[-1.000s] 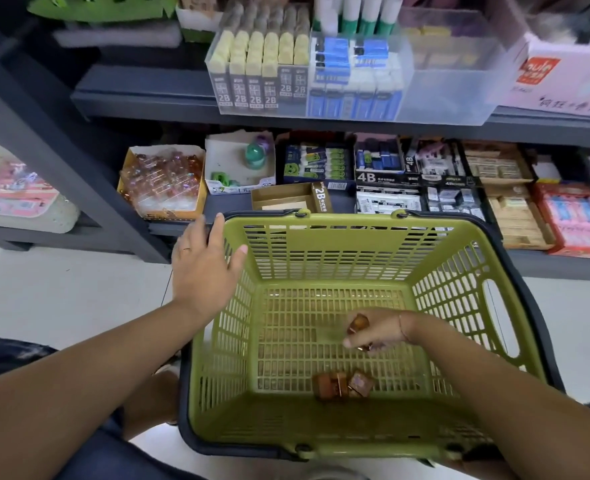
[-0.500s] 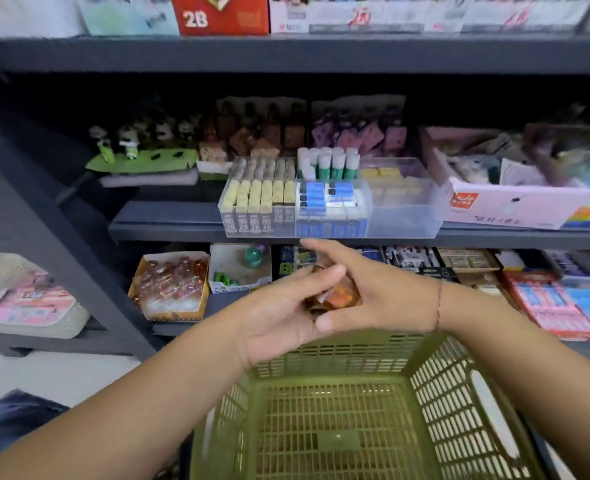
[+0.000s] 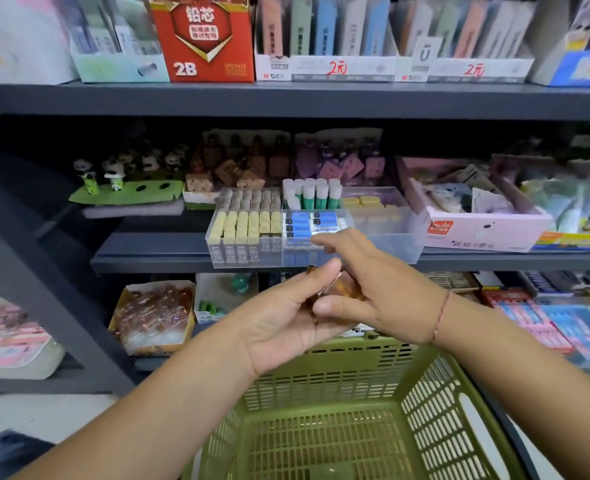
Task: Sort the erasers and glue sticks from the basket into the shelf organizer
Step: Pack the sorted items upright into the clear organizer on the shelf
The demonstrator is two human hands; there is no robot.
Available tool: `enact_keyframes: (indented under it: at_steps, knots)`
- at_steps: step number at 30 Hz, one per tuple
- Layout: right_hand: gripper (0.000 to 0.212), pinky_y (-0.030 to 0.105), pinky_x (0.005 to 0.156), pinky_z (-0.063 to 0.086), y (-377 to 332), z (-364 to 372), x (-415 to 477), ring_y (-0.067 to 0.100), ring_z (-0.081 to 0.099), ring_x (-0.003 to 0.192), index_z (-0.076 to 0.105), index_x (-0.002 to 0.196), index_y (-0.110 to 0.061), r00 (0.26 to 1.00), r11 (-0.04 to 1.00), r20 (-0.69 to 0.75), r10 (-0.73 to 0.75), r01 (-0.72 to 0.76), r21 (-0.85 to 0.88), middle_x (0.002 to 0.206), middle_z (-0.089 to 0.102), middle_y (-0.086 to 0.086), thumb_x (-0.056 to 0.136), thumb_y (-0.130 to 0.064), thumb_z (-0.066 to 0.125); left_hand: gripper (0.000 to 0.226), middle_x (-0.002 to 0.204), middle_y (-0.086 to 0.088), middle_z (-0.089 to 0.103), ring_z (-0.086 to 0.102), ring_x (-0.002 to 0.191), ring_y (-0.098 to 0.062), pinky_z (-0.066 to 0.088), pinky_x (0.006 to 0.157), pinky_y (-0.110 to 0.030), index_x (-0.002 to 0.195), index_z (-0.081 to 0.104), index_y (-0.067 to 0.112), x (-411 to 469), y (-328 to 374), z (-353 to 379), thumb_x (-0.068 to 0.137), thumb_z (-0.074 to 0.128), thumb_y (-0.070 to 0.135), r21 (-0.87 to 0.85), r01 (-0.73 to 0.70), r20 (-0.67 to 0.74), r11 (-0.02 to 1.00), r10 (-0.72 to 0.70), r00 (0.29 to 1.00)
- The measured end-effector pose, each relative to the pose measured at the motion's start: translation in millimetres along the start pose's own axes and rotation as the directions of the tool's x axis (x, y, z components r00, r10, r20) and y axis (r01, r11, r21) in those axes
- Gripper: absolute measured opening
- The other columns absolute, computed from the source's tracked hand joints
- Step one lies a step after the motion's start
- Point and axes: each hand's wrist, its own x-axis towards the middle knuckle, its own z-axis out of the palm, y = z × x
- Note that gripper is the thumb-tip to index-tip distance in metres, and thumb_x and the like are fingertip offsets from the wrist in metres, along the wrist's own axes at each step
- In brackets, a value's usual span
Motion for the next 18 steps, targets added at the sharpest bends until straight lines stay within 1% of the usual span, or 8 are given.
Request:
enact_keyframes:
  at_steps: [1, 3, 5, 7, 10, 12, 15, 18]
  knots:
    - [0.084, 0.017, 0.075, 0.037, 0.2, 2.1, -0.6, -0.008, 0.046, 0.092, 0.03, 0.135, -0.033, 0.997, 0.998, -0.064, 0.032, -0.028, 0.053, 0.121, 0.038, -0.013, 0.068, -0.083, 0.045, 0.062, 0.12, -0.023, 0.056, 0.053, 0.125, -0.032, 0.053, 0.092, -0.042, 0.133, 0.048, -0.006, 1.6, 0.3, -0.2, 0.079, 0.065, 0.019, -0.04, -0.014, -0.01, 0.999, 0.014, 1.0]
    - [0.071, 0.012, 0.071, 0.037, -1.7, 9.4, -2.4, -0.005, 0.046, 0.088, 0.039, 0.116, -0.031, 0.965, 0.968, -0.224, 0.139, -0.085, 0.235, 0.111, 0.045, -0.013, 0.065, -0.074, 0.064, 0.064, 0.127, -0.023, 0.055, 0.05, 0.129, -0.033, 0.052, 0.093, -0.044, 0.135, 0.046, -0.008, 4.8, 1.1, 1.4, 0.079, 0.066, 0.018, -0.12, -0.051, -0.032, 0.992, 0.047, 0.998]
    - [0.056, 0.01, 0.074, 0.04, -5.4, 22.2, -5.5, -0.001, 0.051, 0.089, 0.046, 0.103, -0.032, 0.897, 0.904, -0.37, 0.243, -0.071, 0.422, 0.102, 0.053, -0.015, 0.065, -0.061, 0.075, 0.059, 0.128, -0.025, 0.059, 0.06, 0.118, -0.032, 0.054, 0.09, -0.042, 0.13, 0.05, -0.008, 6.7, 0.7, 4.6, 0.08, 0.066, 0.017, -0.192, -0.095, -0.047, 0.977, 0.088, 0.995]
    - [0.048, 0.017, 0.077, 0.045, -9.7, 36.0, -8.1, 0.004, 0.057, 0.088, 0.053, 0.099, -0.031, 0.822, 0.827, -0.452, 0.347, -0.04, 0.561, 0.096, 0.061, -0.013, 0.063, -0.055, 0.073, 0.056, 0.119, -0.027, 0.063, 0.066, 0.105, -0.032, 0.058, 0.083, -0.039, 0.126, 0.053, -0.009, 8.0, -0.1, 6.9, 0.078, 0.065, 0.017, -0.238, -0.143, -0.085, 0.961, 0.126, 0.988]
    - [0.04, 0.037, 0.083, 0.052, -14.6, 50.1, -8.4, 0.015, 0.063, 0.088, 0.062, 0.099, -0.025, 0.748, 0.687, -0.458, 0.48, 0.004, 0.726, 0.095, 0.069, -0.006, 0.065, -0.039, 0.08, 0.06, 0.118, -0.028, 0.063, 0.067, 0.104, -0.033, 0.057, 0.084, -0.042, 0.128, 0.051, -0.007, 13.0, -2.6, 7.5, 0.076, 0.067, 0.017, -0.253, -0.205, -0.158, 0.945, 0.169, 0.973]
    - [0.033, 0.041, 0.085, 0.052, -16.3, 54.7, -5.6, 0.018, 0.064, 0.087, 0.064, 0.097, -0.022, 0.71, 0.637, -0.464, 0.53, 0.027, 0.77, 0.093, 0.07, -0.002, 0.07, -0.023, 0.082, 0.062, 0.117, -0.026, 0.065, 0.066, 0.106, -0.033, 0.055, 0.088, -0.045, 0.13, 0.05, -0.004, 16.2, -3.6, 7.0, 0.075, 0.067, 0.02, -0.241, -0.228, -0.202, 0.943, 0.181, 0.962]
    - [0.033, 0.032, 0.077, 0.053, -16.3, 53.4, 0.0, 0.015, 0.064, 0.081, 0.06, 0.093, -0.019, 0.675, 0.59, -0.469, 0.569, 0.063, 0.805, 0.088, 0.069, 0.0, 0.071, -0.005, 0.08, 0.063, 0.118, -0.023, 0.066, 0.066, 0.108, -0.033, 0.054, 0.089, -0.045, 0.132, 0.05, 0.0, 19.1, -1.2, 6.8, 0.076, 0.068, 0.023, -0.218, -0.25, -0.291, 0.943, 0.182, 0.939]
    - [0.037, 0.024, 0.058, 0.054, -1.9, 25.8, 7.3, 0.013, 0.066, 0.071, 0.051, 0.094, -0.018, 0.69, 0.588, -0.45, 0.567, 0.044, 0.808, 0.09, 0.064, 0.004, 0.072, -0.001, 0.077, 0.05, 0.112, -0.02, 0.065, 0.066, 0.096, -0.028, 0.056, 0.079, -0.039, 0.126, 0.053, 0.001, 17.9, 7.9, 2.0, 0.082, 0.068, 0.021, -0.23, -0.274, -0.402, 0.934, 0.166, 0.901]
